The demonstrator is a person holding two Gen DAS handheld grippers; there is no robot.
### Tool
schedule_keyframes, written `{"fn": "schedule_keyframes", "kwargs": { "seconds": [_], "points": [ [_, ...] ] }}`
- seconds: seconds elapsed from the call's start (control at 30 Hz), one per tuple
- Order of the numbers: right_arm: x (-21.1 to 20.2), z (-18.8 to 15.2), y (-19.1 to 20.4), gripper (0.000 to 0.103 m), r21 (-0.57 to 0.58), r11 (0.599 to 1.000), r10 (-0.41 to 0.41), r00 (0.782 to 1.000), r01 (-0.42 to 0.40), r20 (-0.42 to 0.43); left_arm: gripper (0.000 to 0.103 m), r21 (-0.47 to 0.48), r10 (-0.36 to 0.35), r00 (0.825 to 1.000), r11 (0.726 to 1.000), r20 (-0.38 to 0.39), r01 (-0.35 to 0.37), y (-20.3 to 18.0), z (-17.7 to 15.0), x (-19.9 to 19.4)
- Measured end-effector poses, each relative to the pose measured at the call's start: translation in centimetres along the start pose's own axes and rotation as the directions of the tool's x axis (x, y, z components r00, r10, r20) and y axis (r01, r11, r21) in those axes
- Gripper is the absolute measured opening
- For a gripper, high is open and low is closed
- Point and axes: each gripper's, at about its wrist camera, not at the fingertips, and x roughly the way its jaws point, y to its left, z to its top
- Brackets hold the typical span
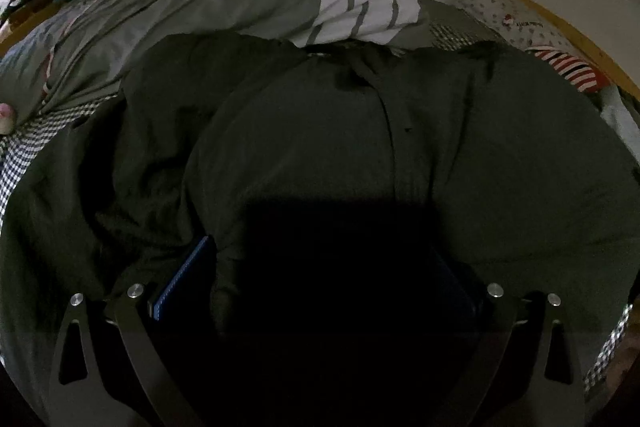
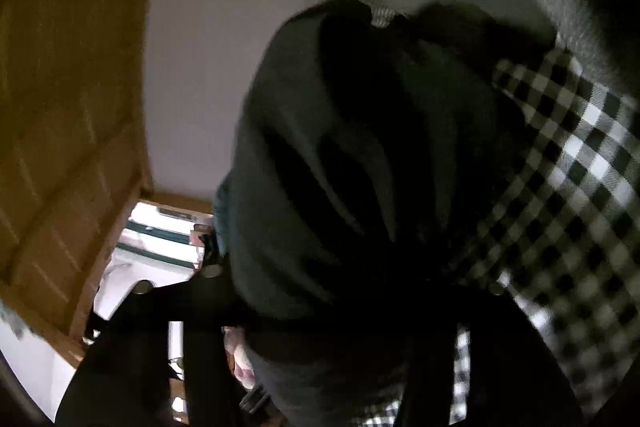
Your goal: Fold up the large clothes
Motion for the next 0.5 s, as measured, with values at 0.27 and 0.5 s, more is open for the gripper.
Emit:
{"fn": "schedule_keyframes", "kwargs": {
  "seconds": [0.27,0.5],
  "points": [
    [0.3,-3.0,7.3,0.036,-0.338,0.938,0.081,0.997,-0.078,-0.004,0.099,0.002,0.001,1.0,1.0,-0.004,-0.001,0.4,-0.1,-0.2],
    [3.6,-9.1,18.2,0.036,-0.723,0.684,0.017,0.993,-0.096,-0.115,0.097,0.004,0.004,1.0,1.0,-0.003,-0.004,0.8,-0.5,-0.1]
  ]
}}
